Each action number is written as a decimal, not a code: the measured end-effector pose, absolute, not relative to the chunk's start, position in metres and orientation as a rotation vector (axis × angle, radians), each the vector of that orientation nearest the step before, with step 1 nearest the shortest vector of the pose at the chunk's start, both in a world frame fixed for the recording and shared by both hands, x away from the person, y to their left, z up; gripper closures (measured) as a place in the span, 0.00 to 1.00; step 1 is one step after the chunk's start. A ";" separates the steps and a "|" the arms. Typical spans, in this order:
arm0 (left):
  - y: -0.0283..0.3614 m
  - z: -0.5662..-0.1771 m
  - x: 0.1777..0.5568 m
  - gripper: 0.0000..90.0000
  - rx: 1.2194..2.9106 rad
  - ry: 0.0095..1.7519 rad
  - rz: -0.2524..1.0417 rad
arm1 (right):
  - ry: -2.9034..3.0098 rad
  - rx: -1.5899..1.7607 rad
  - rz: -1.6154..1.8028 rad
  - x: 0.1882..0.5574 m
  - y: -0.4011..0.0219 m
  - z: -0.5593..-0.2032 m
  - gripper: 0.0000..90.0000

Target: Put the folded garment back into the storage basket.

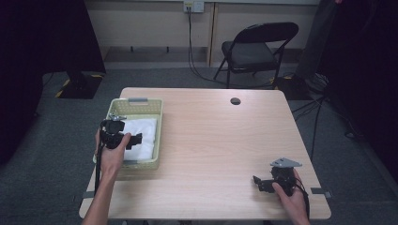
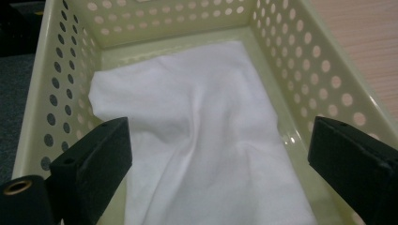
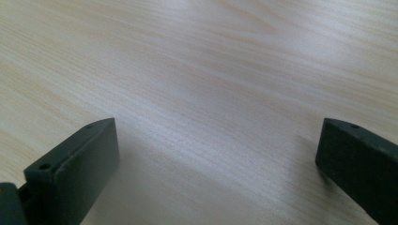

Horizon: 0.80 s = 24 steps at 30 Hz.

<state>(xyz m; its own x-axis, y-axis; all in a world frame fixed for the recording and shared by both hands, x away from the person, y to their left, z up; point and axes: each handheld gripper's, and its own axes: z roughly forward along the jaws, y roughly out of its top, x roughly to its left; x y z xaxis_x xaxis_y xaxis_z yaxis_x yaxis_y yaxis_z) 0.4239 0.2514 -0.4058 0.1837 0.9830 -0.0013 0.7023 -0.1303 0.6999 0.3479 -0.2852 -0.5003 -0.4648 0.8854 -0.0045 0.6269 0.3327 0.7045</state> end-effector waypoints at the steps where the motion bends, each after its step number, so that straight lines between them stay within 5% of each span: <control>1: 0.251 -0.405 0.423 0.07 1.894 1.570 0.632 | 2.214 1.336 0.910 0.348 -0.285 -0.500 0.00; 24: 0.251 -0.402 0.393 0.07 1.795 1.517 0.688 | 2.214 1.336 0.910 0.348 -0.285 -0.500 0.00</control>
